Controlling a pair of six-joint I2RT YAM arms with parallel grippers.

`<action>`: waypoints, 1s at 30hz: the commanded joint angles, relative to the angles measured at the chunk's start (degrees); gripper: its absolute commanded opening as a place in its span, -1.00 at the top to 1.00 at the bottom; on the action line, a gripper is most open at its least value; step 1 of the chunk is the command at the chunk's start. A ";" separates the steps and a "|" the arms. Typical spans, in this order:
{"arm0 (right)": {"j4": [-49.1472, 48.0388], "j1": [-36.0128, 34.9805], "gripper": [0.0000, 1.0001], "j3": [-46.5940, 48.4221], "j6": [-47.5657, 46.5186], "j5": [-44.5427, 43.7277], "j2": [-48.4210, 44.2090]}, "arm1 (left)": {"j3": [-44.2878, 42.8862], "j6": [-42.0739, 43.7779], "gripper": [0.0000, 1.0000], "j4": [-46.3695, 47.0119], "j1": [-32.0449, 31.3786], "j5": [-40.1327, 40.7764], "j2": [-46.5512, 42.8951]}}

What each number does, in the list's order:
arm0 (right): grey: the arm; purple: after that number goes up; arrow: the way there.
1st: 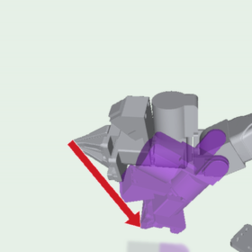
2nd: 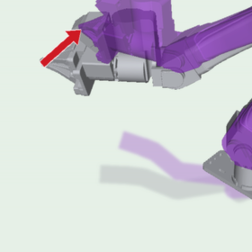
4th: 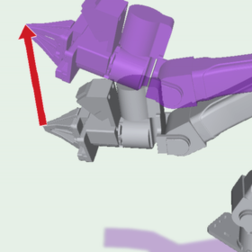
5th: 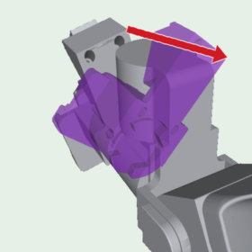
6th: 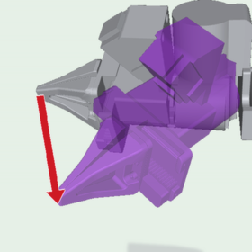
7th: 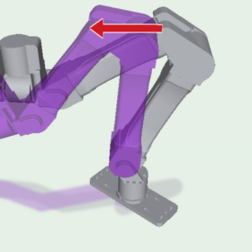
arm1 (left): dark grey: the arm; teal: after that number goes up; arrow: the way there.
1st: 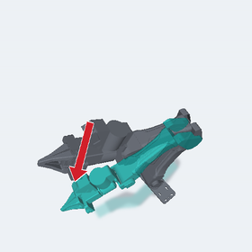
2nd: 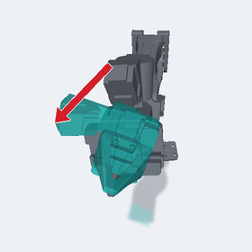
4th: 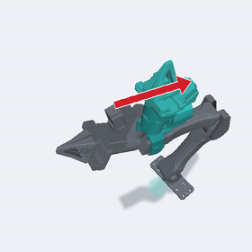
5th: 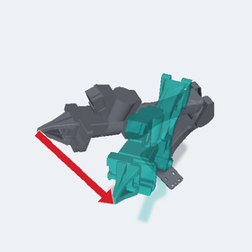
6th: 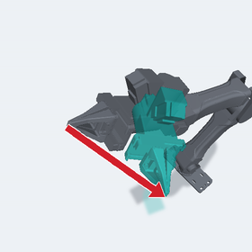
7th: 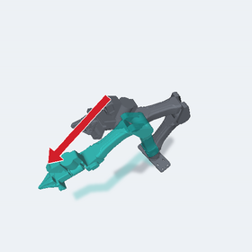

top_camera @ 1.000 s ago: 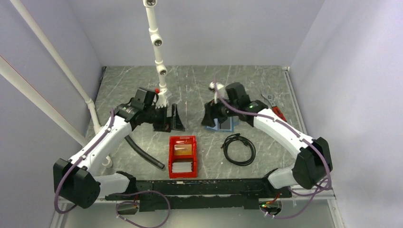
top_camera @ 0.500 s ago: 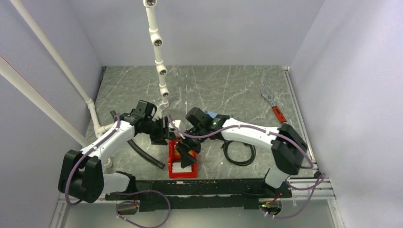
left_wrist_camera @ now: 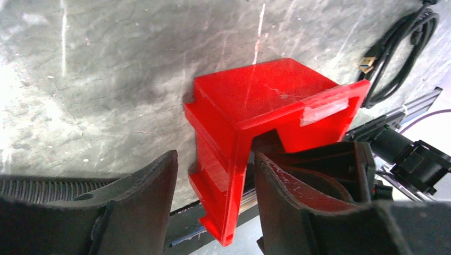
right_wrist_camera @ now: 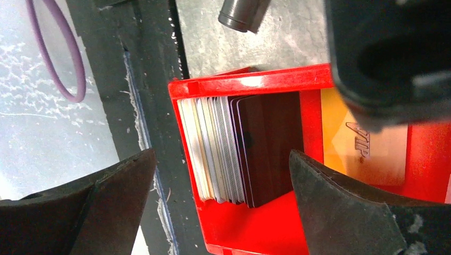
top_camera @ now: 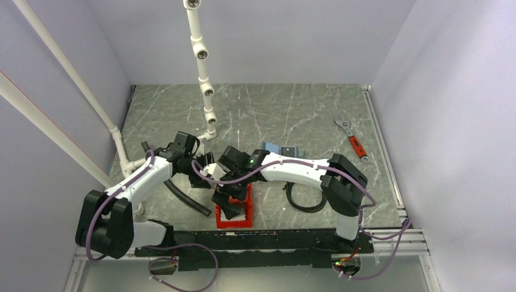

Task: Put the credit cards into the card holder
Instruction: Pick up the credit card from the storage box.

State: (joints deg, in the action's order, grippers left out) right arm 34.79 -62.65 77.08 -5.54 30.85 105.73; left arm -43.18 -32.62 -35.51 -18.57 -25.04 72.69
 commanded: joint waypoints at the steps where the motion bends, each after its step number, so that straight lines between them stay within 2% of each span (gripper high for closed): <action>1: 1.91 -3.04 -0.94 2.46 -1.30 -2.52 2.73 | -0.43 -2.01 -0.16 2.64 -0.59 -1.34 0.06; 11: -6.92 -4.22 -0.79 -4.67 2.47 -3.07 -0.10 | 3.42 -5.64 0.02 5.26 -0.59 0.85 -5.10; 12: -7.79 -4.20 -0.79 -5.26 2.79 -3.21 -0.58 | 3.88 -5.76 -0.05 5.87 -0.59 0.68 -5.89; 14: -9.35 -4.18 -0.78 -6.59 3.33 -3.13 -1.50 | 4.23 -5.81 -0.31 6.78 -0.59 0.13 -7.37; 17: -11.83 -4.12 -0.79 -8.17 4.42 -3.75 -2.81 | 3.71 -5.58 -0.32 6.50 -0.59 0.33 -8.21; 20: -14.47 -4.01 -0.80 -10.09 5.43 -4.68 -4.07 | 3.68 -5.69 -0.24 6.96 -0.59 0.13 -8.13; 23: -15.71 -3.84 -0.77 -11.28 5.28 -4.36 -4.49 | 3.91 -6.01 -0.05 8.29 -0.51 -0.61 -7.21; 26: -15.07 -3.88 -0.66 -11.11 4.78 -2.48 -3.90 | 3.63 -5.96 0.11 8.88 -0.48 -0.84 -5.94; 30: -19.42 -3.88 -0.64 -14.43 5.45 -0.95 -6.72 | 3.63 -6.03 0.31 9.96 -0.50 -0.85 -5.39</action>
State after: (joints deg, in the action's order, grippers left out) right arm 16.82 -65.89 65.87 -0.82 27.35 102.00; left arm -37.71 -37.26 -30.39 -19.22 -23.53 67.24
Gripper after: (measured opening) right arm 0.825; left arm 0.385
